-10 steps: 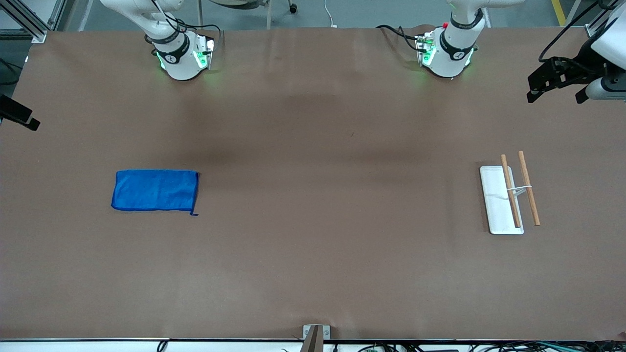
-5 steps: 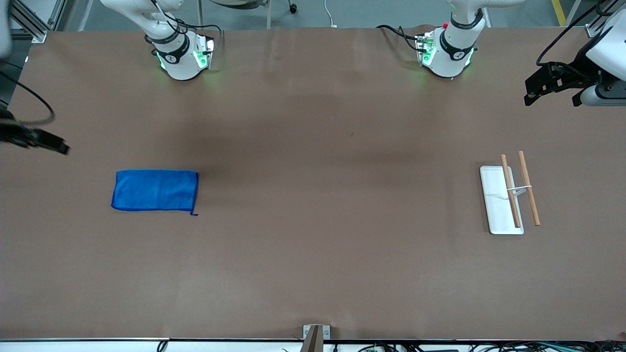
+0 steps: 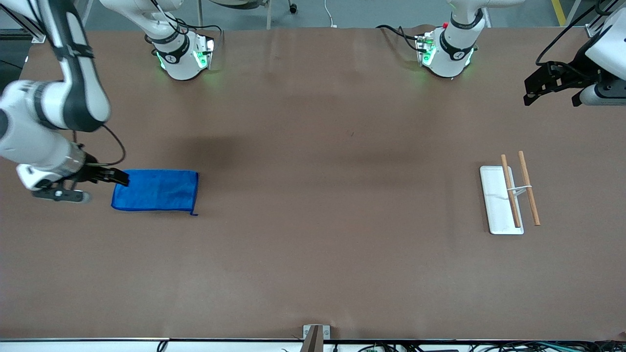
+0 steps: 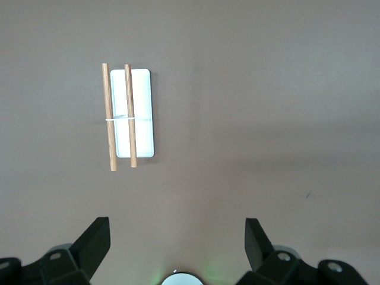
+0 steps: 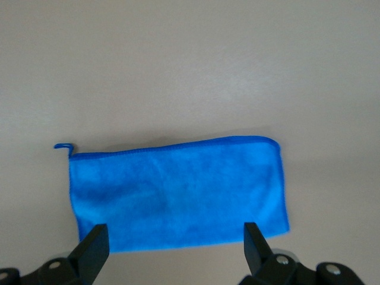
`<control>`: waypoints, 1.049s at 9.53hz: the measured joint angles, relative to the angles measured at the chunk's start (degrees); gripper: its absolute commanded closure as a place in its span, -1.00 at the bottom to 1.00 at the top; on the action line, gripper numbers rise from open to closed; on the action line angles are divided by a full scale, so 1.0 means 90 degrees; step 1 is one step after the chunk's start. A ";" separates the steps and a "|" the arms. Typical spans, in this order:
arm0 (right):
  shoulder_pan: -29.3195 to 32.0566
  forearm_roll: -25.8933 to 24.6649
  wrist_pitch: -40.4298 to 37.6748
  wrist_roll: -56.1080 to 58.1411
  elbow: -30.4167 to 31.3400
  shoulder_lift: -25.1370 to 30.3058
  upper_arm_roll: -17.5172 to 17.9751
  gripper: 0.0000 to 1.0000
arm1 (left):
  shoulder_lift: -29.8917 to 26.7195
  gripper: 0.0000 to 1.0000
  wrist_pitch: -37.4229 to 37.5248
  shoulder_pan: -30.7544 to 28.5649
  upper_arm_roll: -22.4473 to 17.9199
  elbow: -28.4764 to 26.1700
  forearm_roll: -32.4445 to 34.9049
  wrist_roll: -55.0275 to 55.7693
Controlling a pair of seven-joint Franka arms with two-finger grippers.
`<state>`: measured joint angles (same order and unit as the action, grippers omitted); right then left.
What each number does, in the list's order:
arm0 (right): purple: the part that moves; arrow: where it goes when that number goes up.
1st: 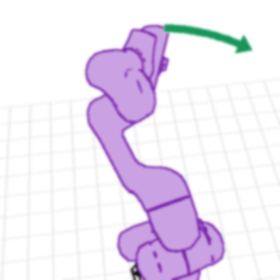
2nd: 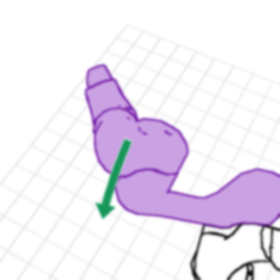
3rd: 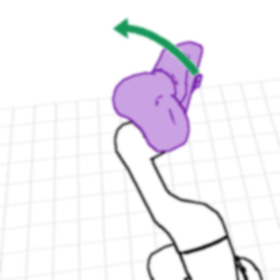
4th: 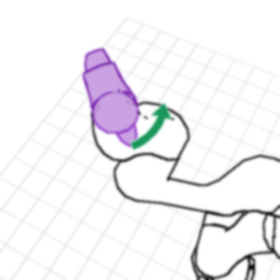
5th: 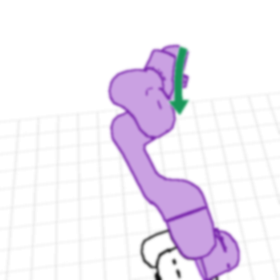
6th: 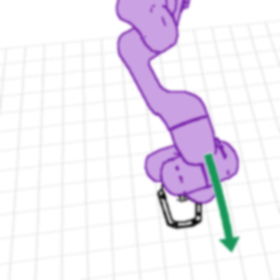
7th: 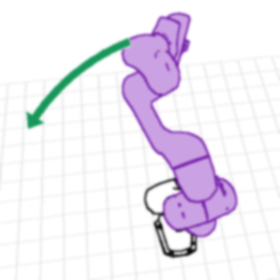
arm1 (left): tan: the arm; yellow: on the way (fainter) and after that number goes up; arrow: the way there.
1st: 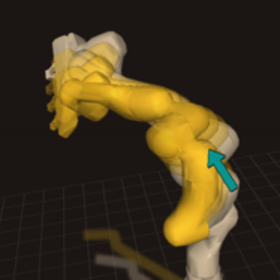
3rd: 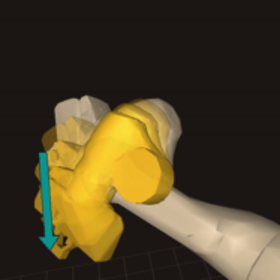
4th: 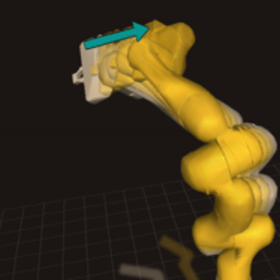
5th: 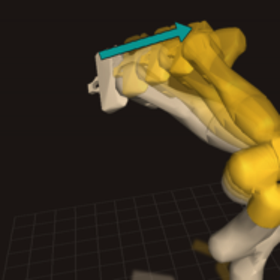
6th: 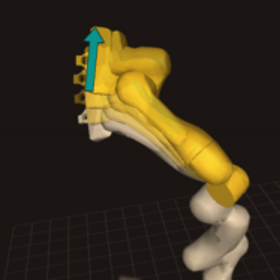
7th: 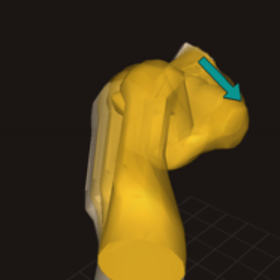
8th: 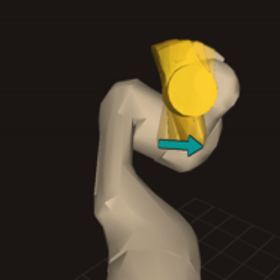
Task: Right arm passes towel to left arm to hang
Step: 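Reach the right gripper down to the blue towel's edge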
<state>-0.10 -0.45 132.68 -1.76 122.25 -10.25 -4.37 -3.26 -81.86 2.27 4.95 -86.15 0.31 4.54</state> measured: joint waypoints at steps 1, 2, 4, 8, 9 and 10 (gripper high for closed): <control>-0.0038 0.0000 0.0590 0.0086 0.0363 -0.0161 0.0001 -1.00 | 0.0038 -1.00 0.0000 0.0003 0.0002 0.0010 0.0000 0.0000; -0.0039 0.0000 0.1138 0.0260 0.0629 -0.0338 -0.0005 -1.00 | 0.0095 -1.00 0.0000 0.0008 0.0002 0.0035 0.0000 0.0000; -0.0037 0.0000 0.1931 0.0422 0.0910 -0.0751 -0.0017 -1.00 | 0.0160 -1.00 0.0000 0.0018 0.0005 0.0076 0.0000 0.0000; -0.0038 0.0000 0.2520 0.0495 0.0979 -0.1282 -0.0015 -1.00 | 0.0162 -1.00 0.0000 0.0005 -0.0004 0.0094 0.0000 0.0000; -0.0038 0.0000 0.2648 0.0508 0.1026 -0.1347 -0.0015 -1.00 | 0.0162 -1.00 0.0000 -0.0007 -0.0006 0.0094 0.0000 0.0000; -0.0037 0.0000 0.2696 0.0555 0.1038 -0.1391 -0.0018 -1.00 | 0.0162 -1.00 0.0000 -0.0018 -0.0009 0.0095 0.0000 0.0000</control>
<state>-0.43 -0.45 156.95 3.24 131.60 -22.77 -4.53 -1.80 -81.86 2.11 4.87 -85.29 0.31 4.54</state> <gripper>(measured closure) 0.000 0.000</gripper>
